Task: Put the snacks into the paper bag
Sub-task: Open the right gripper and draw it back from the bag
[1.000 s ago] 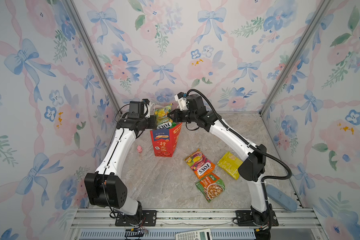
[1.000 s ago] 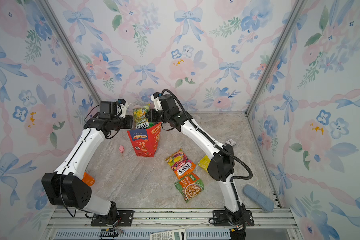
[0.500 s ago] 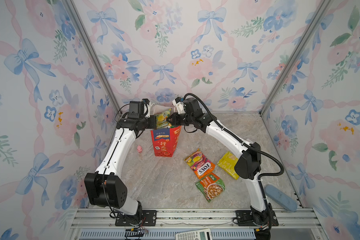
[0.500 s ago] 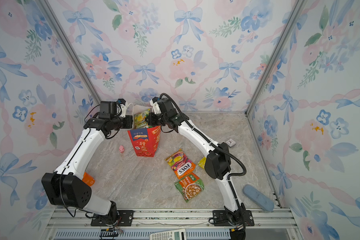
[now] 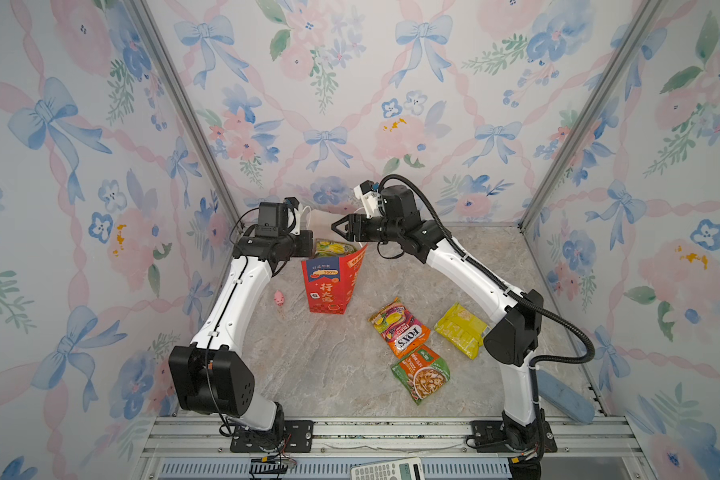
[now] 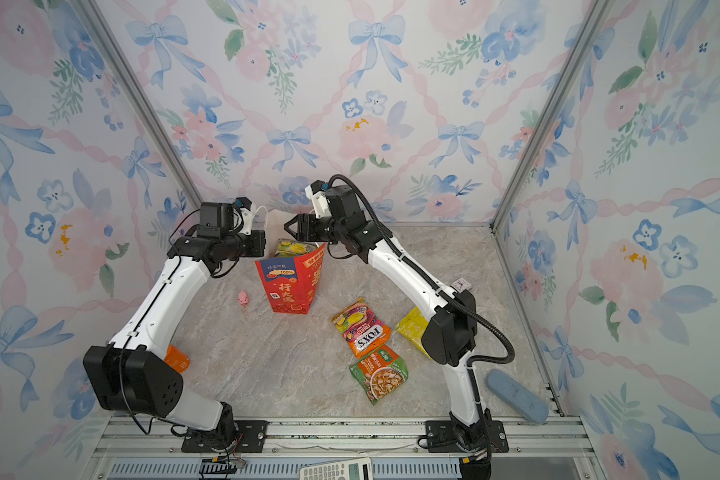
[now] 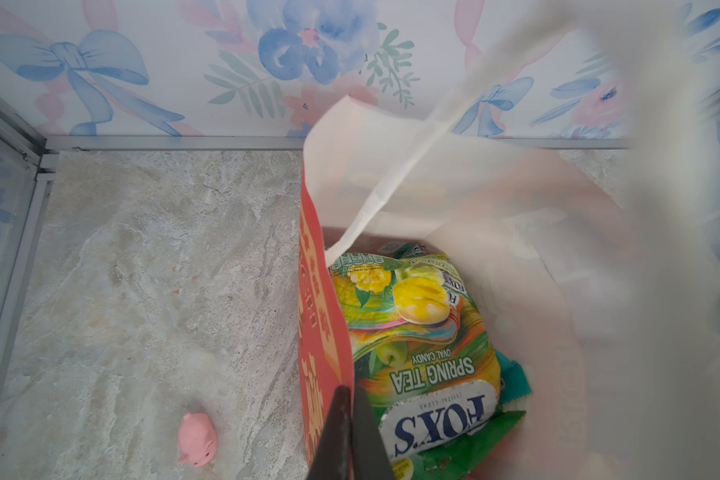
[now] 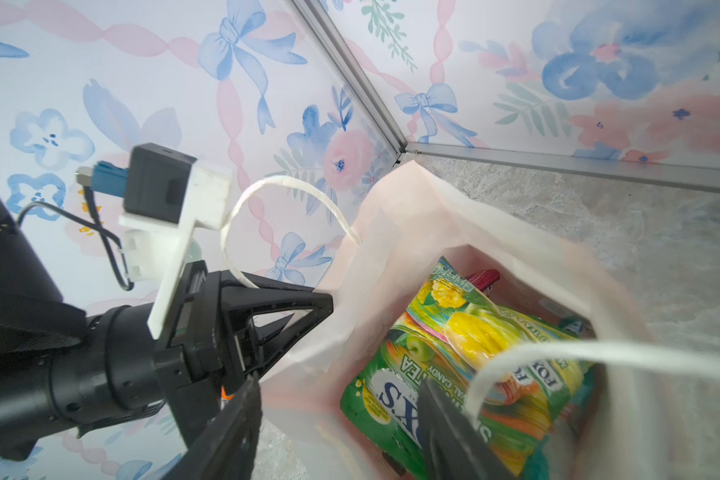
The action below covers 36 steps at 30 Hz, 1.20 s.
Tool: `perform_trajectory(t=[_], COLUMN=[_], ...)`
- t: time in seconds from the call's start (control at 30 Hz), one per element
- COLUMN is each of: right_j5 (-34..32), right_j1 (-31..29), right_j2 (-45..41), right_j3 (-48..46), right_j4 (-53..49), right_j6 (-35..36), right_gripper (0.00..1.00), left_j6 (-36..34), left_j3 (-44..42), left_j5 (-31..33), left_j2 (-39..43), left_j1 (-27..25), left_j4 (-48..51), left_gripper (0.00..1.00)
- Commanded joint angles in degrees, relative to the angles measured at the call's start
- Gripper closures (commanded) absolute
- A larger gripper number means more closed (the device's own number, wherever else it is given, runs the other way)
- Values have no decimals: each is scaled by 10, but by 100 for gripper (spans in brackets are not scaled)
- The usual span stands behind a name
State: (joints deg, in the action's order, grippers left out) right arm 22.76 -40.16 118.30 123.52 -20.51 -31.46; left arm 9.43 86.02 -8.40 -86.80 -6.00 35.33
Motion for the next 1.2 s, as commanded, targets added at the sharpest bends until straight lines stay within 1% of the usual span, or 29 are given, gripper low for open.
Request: perform_trajectory(t=[0.0, 0.2, 0.33, 0.53, 0.63, 0.7, 0.77, 0.87, 0.97, 1.03, 1.17], right_j5=[25, 82, 92, 87, 65, 52, 50, 35, 13, 14, 13], right_j1=[3, 1, 0, 7, 17, 33, 57, 93, 122, 139, 155], right_j2=[-38, -90, -133, -223, -279, -302, -315, -319, -302, -286, -248], right_j3=[-16, -60, -109, -238, -310, -362, -412, -478, -521, -543, -571], right_j4=[17, 28, 3, -14, -37, -52, -54, -56, -62, -56, -47], right_j6=[6, 38, 80, 121, 157, 170, 168, 162, 154, 142, 148], right_gripper=[38, 37, 35, 36, 37, 37, 38, 40, 39, 39, 40], left_j6=[-13, -14, -14, -14, -14, -13, -13, -13, -13, -12, -12], left_j3=[-6, -7, -7, -7, -7, -6, -6, -6, -6, -6, -7], left_j5=[-6, -5, -3, -3, -3, -4, -4, -3, -4, -6, -8], left_j2=[7, 6, 6, 7, 7, 7, 6, 8, 7, 7, 7], left_j1=[0, 1, 1, 1, 1, 1, 1, 1, 1, 1, 1], left_j4=[-2, -2, -2, -2, -3, -2, -2, -2, -3, -3, -3], left_gripper=[100, 100, 100, 100, 100, 100, 100, 100, 100, 100, 100])
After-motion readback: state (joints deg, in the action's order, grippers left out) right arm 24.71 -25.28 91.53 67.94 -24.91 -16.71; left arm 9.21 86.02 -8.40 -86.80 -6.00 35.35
